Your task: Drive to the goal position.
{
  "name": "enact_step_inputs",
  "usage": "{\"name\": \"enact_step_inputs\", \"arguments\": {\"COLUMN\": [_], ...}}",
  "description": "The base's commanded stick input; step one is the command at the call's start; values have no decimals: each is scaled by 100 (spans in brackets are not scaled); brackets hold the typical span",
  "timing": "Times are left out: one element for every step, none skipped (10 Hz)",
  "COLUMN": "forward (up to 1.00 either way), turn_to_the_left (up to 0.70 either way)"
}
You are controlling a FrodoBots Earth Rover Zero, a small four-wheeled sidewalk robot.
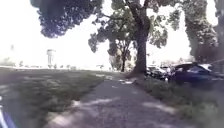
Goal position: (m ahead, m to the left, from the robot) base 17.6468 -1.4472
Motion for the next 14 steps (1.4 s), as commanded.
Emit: {"name": "enact_step_inputs", "arguments": {"forward": [70, 70, 70, 70, 70, 70, 70, 70, 70, 70, 70, 70, 70, 70], "turn_to_the_left": [0, 0, 0, 0, 0, 0, 0, 0, 0, 0, 0, 0, 0, 0]}}
